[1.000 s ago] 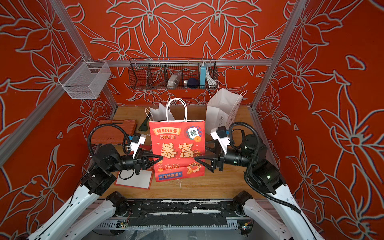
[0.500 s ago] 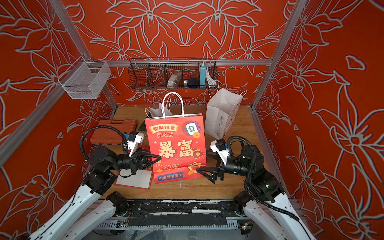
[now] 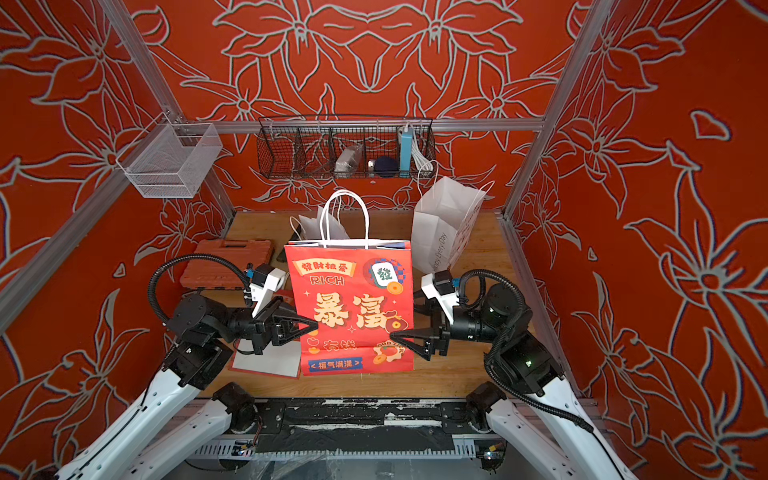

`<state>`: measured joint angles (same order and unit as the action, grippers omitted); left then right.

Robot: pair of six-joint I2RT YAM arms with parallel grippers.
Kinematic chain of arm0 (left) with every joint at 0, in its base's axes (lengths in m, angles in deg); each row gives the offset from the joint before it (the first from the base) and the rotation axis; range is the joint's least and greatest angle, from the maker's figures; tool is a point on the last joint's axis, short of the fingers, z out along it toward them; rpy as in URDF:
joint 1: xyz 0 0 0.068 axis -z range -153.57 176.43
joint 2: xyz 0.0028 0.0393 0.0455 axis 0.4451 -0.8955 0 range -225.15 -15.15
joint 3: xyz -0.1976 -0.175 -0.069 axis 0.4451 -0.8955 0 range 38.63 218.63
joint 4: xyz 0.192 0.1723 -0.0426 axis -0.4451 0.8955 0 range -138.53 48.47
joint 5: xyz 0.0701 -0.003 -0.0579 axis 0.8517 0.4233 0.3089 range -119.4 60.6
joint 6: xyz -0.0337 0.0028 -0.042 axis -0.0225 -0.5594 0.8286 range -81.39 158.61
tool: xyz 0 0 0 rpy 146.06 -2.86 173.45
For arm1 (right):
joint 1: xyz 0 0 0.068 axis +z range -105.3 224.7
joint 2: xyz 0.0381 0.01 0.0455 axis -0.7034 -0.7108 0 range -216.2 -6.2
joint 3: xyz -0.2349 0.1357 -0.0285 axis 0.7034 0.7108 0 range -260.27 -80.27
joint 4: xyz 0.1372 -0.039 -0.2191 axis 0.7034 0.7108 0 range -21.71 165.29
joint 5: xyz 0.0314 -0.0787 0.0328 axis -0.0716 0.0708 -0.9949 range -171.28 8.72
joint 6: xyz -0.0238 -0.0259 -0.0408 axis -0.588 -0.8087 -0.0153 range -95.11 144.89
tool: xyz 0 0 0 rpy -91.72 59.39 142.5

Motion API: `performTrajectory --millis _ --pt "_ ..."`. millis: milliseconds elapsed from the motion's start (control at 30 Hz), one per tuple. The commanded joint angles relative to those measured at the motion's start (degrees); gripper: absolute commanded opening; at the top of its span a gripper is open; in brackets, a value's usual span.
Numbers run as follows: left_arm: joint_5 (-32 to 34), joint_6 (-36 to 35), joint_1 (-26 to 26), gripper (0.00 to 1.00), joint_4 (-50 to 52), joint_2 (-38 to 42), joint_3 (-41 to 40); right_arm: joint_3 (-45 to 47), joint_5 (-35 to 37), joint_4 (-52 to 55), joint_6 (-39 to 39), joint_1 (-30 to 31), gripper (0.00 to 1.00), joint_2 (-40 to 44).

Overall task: Put away the paper bag
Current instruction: Press the paper bag.

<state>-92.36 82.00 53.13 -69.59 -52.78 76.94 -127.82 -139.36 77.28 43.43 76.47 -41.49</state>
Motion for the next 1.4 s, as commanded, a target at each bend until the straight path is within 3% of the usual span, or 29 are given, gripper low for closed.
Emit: performTrajectory --millis 0,167,300,333,433,467,500,600,667,767,800,900,933,1000,1067,1167,1233,1367 --pt "0.90 0.02 0.37 0.00 -0.94 -1.27 1.91 1.27 -3.70 -8.02 3.62 0.78 0.72 -0.69" --pt "4.45 -0.13 0.37 0.00 1.28 -2.69 2.68 1.67 -2.85 -8.66 3.62 1.65 0.42 -1.28" --pt "8.83 -0.61 0.37 0.00 3.96 -2.21 2.85 1.40 -0.75 -8.00 2.99 1.64 0.05 -0.84" --pt "9.55 -0.68 0.37 0.03 4.13 -2.04 2.74 1.20 0.02 -7.54 2.83 1.66 0.00 -0.62" --pt "11.23 -0.77 0.37 0.44 5.69 -1.83 2.52 0.84 0.99 -6.33 2.47 1.63 0.00 -0.62" --pt "11.11 -0.77 0.37 0.53 6.07 -1.96 2.40 0.84 1.05 -6.19 2.53 1.68 0.00 -0.57" --pt "10.82 -0.77 0.37 0.59 6.39 -2.22 2.36 0.81 0.94 -5.97 2.39 1.64 0.00 -0.60" --pt "8.82 -0.77 0.37 0.63 6.72 -3.36 2.04 0.95 1.30 -5.82 2.36 1.67 0.00 -0.62" --pt "7.71 -1.47 0.44 0.60 7.56 -3.94 2.12 1.18 1.26 -6.26 2.79 1.63 0.00 -0.96" --pt "6.14 -4.11 0.72 0.47 9.66 -4.21 2.73 1.39 2.11 -6.23 3.16 1.65 0.00 -1.55" --pt "5.89 -5.30 0.81 0.39 10.70 -4.21 3.00 1.39 2.74 -6.03 3.28 1.77 0.00 -1.80" --pt "6.20 -7.92 0.81 0.02 13.32 -3.87 3.38 1.08 4.64 -4.60 3.30 1.69 0.00 -2.29" --pt "6.69 -8.38 0.81 0.00 14.07 -3.65 3.44 0.85 5.22 -3.78 3.25 1.70 0.00 -2.32" --pt "7.24 -9.34 0.81 0.00 15.12 -3.36 3.53 0.16 6.61 -1.97 3.16 1.63 0.17 -2.30" --pt "7.11 -10.05 0.79 0.00 15.67 -3.09 3.40 -1.16 8.39 -0.49 2.92 1.68 0.28 -2.17" --pt "5.92 -10.92 0.81 0.00 15.62 -2.98 2.96 -2.58 11.24 -1.08 3.88 1.55 0.32 -1.91" --pt "4.78 -11.48 0.84 0.00 15.53 -2.93 2.58 -3.43 11.80 -2.27 4.68 1.44 0.29 -2.36" --pt "4.07 -12.15 0.81 0.00 16.23 -2.29 1.79 -4.23 12.18 -3.99 5.78 1.33 0.00 -3.12"
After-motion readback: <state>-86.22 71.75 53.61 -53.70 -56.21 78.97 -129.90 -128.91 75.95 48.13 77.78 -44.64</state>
